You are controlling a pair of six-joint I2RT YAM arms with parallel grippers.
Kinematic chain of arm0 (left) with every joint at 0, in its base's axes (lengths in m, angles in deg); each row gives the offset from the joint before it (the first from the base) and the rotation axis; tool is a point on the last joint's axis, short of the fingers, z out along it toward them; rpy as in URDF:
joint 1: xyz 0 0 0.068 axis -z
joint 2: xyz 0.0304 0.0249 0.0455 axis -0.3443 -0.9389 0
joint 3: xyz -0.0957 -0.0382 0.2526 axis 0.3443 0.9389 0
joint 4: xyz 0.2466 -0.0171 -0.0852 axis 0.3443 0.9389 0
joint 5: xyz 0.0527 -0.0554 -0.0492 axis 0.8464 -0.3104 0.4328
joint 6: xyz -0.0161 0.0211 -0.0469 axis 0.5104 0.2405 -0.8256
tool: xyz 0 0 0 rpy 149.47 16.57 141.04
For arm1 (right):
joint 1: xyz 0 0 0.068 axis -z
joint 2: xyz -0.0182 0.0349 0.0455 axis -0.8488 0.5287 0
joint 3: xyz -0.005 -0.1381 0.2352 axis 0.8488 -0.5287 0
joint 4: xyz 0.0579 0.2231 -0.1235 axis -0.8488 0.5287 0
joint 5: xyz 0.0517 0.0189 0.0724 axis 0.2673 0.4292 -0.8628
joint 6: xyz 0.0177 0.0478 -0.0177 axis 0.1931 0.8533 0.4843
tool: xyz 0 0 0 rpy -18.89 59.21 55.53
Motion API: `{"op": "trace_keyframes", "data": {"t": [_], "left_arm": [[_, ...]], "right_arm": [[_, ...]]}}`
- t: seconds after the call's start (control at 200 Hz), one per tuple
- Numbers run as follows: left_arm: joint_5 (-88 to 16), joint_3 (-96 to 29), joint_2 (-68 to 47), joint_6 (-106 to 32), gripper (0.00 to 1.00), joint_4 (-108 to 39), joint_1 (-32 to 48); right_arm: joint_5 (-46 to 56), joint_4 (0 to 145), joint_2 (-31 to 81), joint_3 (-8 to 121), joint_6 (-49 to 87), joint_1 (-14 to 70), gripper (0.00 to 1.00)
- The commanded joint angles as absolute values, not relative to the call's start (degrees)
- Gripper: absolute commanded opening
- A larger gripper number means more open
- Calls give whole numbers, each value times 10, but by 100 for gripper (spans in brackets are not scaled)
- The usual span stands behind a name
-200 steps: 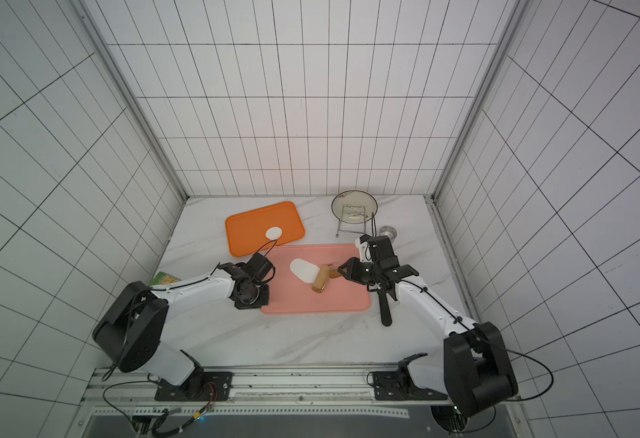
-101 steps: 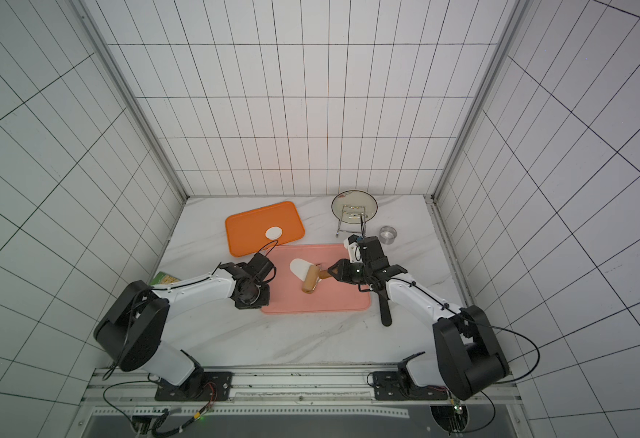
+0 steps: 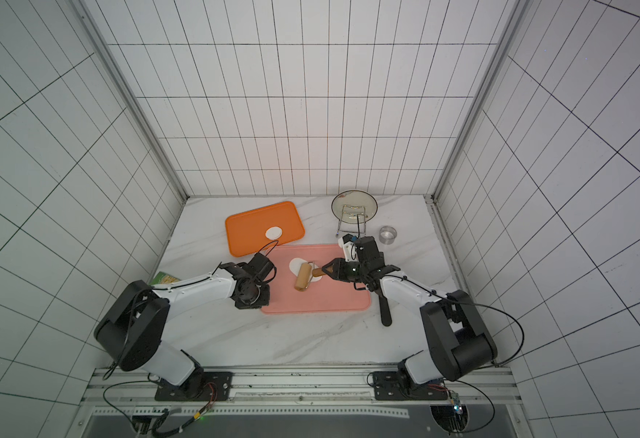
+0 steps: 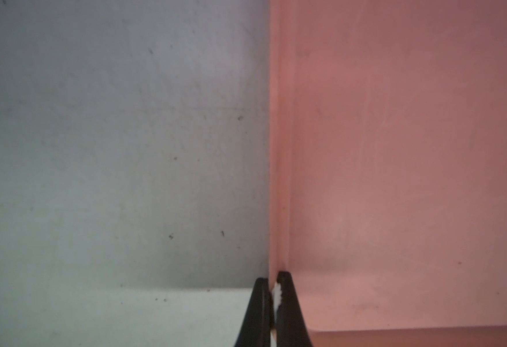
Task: Roll out the dumpling wrappers from the dough
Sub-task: Flatten out the dough on the work surface.
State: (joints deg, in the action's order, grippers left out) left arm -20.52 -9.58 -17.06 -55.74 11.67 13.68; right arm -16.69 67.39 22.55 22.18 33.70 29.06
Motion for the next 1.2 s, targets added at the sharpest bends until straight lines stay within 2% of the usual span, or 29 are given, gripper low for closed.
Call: {"op": "trace_keyframes", "data": {"t": [0.0, 0.635, 1.195], "left_arm": [[-166, -88, -195, -564, 0, 112, 134], [-163, -84, -191, -564, 0, 112, 132], [-160, -77, -182, -564, 0, 114, 98]], "right_arm": [[-66, 767, 281, 199, 333, 283, 0], [-70, 721, 365, 257, 386, 256, 0], [-28, 864, 228, 151, 330, 348, 0]]}}
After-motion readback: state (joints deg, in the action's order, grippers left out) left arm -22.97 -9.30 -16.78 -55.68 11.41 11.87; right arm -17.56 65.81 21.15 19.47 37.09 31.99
